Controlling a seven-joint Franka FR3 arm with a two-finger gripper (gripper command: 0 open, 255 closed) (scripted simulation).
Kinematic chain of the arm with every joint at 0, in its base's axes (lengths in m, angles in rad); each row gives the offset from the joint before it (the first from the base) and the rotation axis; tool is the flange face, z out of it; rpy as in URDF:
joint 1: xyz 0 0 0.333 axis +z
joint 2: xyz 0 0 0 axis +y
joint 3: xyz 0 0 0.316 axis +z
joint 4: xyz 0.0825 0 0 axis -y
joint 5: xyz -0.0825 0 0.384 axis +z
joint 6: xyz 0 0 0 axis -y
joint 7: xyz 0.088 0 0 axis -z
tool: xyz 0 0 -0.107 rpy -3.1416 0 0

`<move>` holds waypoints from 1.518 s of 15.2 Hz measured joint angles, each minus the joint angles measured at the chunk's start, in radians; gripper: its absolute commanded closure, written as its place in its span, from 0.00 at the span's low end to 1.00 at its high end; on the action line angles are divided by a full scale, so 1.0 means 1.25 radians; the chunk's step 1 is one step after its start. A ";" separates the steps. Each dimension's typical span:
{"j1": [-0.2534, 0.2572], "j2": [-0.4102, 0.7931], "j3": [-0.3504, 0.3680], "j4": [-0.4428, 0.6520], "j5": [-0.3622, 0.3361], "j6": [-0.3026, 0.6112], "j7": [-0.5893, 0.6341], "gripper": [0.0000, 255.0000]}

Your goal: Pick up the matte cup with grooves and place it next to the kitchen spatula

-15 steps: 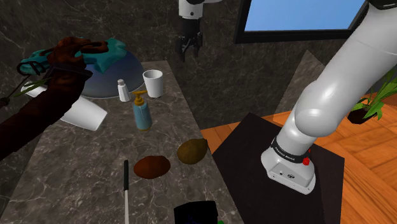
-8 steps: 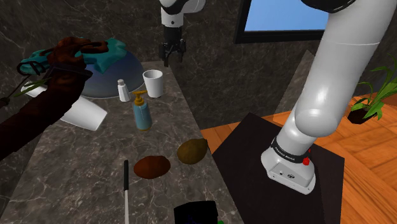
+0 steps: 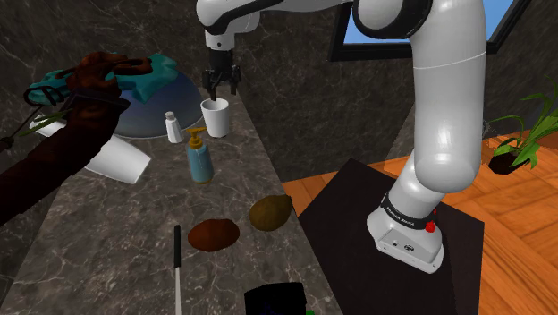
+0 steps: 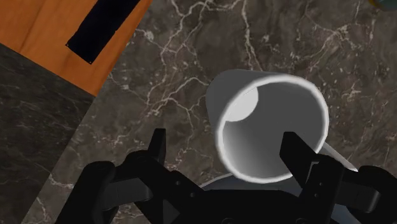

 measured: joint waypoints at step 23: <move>0.002 0.036 0.001 -0.027 0.003 0.064 -0.003 1.00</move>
